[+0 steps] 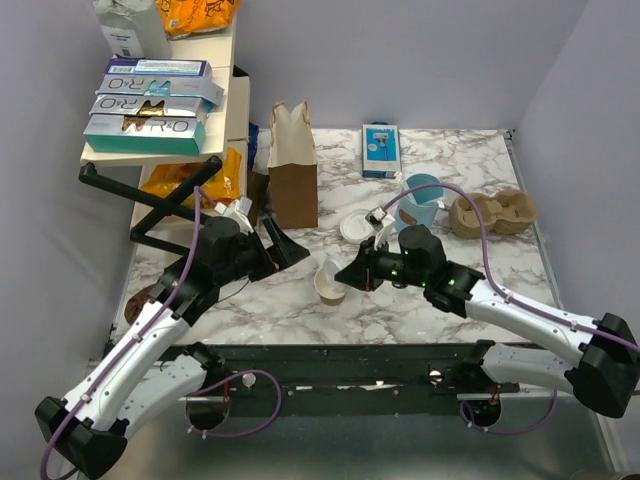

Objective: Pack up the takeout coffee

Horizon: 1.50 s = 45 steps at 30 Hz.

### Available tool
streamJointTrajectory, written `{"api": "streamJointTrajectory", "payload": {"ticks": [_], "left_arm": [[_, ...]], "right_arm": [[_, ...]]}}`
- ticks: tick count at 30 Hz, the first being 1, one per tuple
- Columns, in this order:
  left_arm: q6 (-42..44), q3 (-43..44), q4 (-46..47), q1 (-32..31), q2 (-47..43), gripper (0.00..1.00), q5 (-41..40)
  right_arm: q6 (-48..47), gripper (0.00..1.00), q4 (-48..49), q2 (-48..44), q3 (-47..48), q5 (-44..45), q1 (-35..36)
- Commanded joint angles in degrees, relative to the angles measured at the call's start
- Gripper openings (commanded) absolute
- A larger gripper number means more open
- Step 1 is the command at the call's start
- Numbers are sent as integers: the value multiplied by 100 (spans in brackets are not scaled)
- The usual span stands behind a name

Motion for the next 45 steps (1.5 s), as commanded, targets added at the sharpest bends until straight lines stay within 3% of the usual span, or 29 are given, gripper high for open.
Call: {"api": "streamJointTrajectory", "payload": {"ticks": [1,8,18,32,45], "left_arm": [[214,-743,1059,19,34,99,487],[56,-1175,1709,19,429,99,787],[-41,-1386,2167,11,982,99,1085],[-41,-1571,2369,-16,1343,99,1332],[-419,-1562,2905,-305,1914,99,1534]], "right_arm": [[1269,22,500,273,-351,-820,-272],[1798,25,1230,555,-694,-1075,-492],[1939,33,1266,564,-843,-1058,-703],[1456,47,248,160,-695,-232,-756],[1201,48,-211,221,-554,41,-756]]}}
